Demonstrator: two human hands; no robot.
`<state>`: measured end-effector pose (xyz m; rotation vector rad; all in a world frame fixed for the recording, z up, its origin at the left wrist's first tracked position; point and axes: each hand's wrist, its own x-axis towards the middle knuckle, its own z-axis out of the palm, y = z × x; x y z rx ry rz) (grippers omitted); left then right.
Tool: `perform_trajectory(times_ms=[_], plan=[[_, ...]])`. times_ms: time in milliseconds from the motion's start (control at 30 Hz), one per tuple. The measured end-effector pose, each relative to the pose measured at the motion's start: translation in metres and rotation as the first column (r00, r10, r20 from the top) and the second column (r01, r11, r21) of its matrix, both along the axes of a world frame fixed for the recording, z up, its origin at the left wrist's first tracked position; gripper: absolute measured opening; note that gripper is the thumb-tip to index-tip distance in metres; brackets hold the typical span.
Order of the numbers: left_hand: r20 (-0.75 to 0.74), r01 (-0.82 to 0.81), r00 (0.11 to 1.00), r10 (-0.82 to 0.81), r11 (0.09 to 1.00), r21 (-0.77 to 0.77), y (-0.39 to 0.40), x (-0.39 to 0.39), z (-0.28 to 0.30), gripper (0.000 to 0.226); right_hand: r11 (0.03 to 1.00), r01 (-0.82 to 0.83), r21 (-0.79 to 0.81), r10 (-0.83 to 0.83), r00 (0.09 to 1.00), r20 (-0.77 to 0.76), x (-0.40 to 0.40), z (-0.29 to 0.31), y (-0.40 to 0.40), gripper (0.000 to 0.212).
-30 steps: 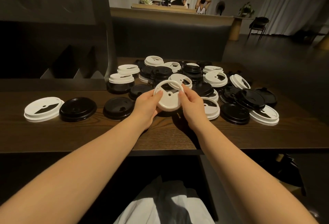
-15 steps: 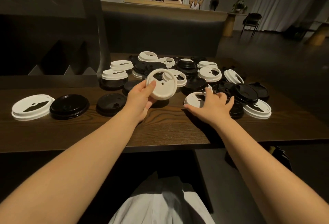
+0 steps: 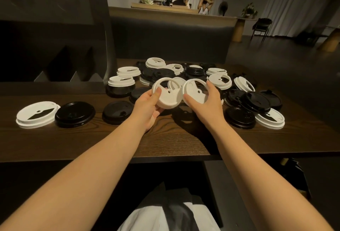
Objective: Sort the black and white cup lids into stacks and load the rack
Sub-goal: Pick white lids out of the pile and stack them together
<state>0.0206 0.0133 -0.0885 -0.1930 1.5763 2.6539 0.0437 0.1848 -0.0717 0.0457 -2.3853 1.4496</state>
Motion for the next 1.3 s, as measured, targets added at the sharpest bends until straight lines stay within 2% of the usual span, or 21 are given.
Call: perform_trajectory(times_ms=[100, 167, 233, 367, 500, 600, 667, 700, 767, 833, 900, 967, 1100, 1200, 1300], plan=[[-0.038, 0.041, 0.998, -0.043, 0.998, -0.041, 0.0, 0.0, -0.002, 0.034, 0.974, -0.129, 0.187, 0.155, 0.979, -0.134, 0.004, -0.001, -0.016, 0.095], [-0.059, 0.069, 0.996, -0.073, 0.995, -0.078, -0.001, -0.001, -0.003, 0.038, 0.946, -0.184, 0.267, 0.219, 0.97, -0.106, 0.002, -0.003, -0.022, 0.095], [-0.067, 0.091, 0.993, -0.097, 0.992, -0.086, -0.001, -0.001, -0.005, 0.037, 0.936, -0.239, 0.26, 0.26, 0.964, -0.05, -0.004, -0.003, -0.023, 0.092], [-0.037, 0.078, 0.996, -0.08, 0.996, -0.043, -0.002, 0.0, -0.005, 0.037, 0.914, -0.321, 0.247, 0.339, 0.94, -0.033, -0.011, -0.002, -0.025, 0.092], [-0.039, 0.088, 0.995, -0.09, 0.995, -0.054, -0.002, 0.001, -0.004, 0.04, 0.929, -0.322, 0.184, 0.334, 0.942, -0.039, -0.017, -0.013, -0.033, 0.092], [-0.112, 0.09, 0.987, -0.118, 0.969, -0.231, 0.0, 0.006, -0.005, 0.015, 0.919, -0.36, 0.158, 0.364, 0.931, 0.006, -0.017, -0.016, -0.032, 0.095], [-0.124, 0.07, 0.987, -0.104, 0.965, -0.253, 0.0, 0.008, -0.005, 0.02, 0.908, -0.403, 0.111, 0.399, 0.915, 0.06, -0.016, -0.017, -0.029, 0.097], [-0.122, 0.063, 0.988, -0.094, 0.969, -0.237, -0.001, 0.008, -0.004, 0.023, 0.914, -0.404, 0.023, 0.401, 0.913, 0.077, -0.016, -0.017, -0.029, 0.093], [-0.112, 0.068, 0.989, -0.092, 0.978, -0.199, -0.003, 0.008, -0.004, 0.03, 0.914, -0.32, -0.251, 0.35, 0.933, 0.087, -0.016, -0.014, -0.026, 0.08], [-0.108, 0.091, 0.987, -0.117, 0.971, -0.219, -0.003, 0.009, -0.003, 0.031, 0.877, -0.21, -0.432, 0.293, 0.946, 0.136, -0.017, -0.013, -0.023, 0.055], [-0.144, 0.064, 0.983, -0.112, 0.952, -0.299, -0.001, 0.01, -0.005, 0.028, 0.891, -0.177, -0.419, 0.259, 0.955, 0.147, -0.013, -0.011, -0.021, 0.032], [-0.181, -0.012, 0.981, -0.063, 0.922, -0.386, 0.003, 0.009, -0.008, 0.028, 0.891, -0.152, -0.427, 0.228, 0.964, 0.134, -0.011, -0.011, -0.021, 0.029], [-0.25, -0.139, 0.968, 0.001, 0.833, -0.536, 0.004, 0.018, -0.003, 0.07, 0.844, -0.134, -0.52, 0.25, 0.955, 0.161, -0.007, -0.006, -0.029, 0.024], [-0.311, -0.242, 0.949, 0.045, 0.736, -0.632, -0.016, 0.017, 0.012, 0.052, 0.826, -0.185, -0.533, 0.336, 0.92, 0.202, -0.007, 0.007, -0.046, 0.015], [-0.335, -0.288, 0.94, 0.069, 0.689, -0.665, -0.052, 0.018, 0.028, 0.043, 0.858, -0.237, -0.455, 0.361, 0.909, 0.207, -0.011, 0.018, -0.074, 0.02]])
